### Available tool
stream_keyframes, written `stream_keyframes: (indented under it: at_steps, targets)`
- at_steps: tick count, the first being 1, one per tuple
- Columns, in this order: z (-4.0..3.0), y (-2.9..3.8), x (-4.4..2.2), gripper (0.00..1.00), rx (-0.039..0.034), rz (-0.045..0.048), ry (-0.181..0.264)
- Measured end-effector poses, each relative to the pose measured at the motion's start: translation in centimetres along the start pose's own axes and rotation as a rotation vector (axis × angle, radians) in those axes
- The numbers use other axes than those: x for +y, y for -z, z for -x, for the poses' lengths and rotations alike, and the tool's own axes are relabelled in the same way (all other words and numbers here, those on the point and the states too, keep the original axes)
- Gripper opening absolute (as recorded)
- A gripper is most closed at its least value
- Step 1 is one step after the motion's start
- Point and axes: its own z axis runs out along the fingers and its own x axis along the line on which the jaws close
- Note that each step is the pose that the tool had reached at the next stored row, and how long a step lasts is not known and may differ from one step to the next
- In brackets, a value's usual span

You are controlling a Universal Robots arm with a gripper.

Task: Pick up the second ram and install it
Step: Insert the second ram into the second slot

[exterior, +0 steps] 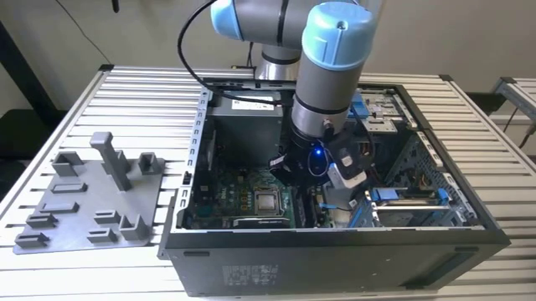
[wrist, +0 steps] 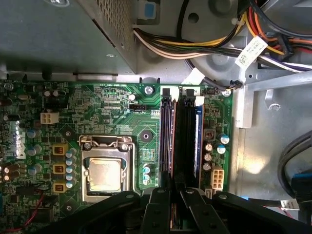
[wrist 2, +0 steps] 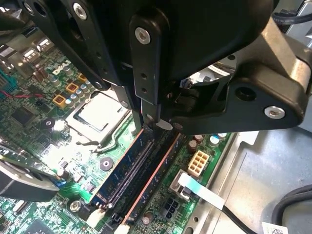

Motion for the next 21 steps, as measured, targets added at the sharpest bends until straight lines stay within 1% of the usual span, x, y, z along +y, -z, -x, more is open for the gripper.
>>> stream_keyframes:
  at_steps: [4,13,14,16,17,21]
  targets:
    - [0.00,0.02,0.15,0.14,0.0004,-0.0003,0.000]
    - [0.00,-0.16,0.16,0.14,0.0005,0.0000,0.000]
    - [0.01,-0.24,0.20,0.15,0.0000,0.0030,0.000]
    - [0.00,-0.23,0.18,0.15,0.0000,0.0011,0.000]
    - [0.01,-0.15,0.15,0.22,0.0005,-0.0023,0.000]
    - [0.01,1.63,0.13,0.22,0.0007,-0.0021,0.000]
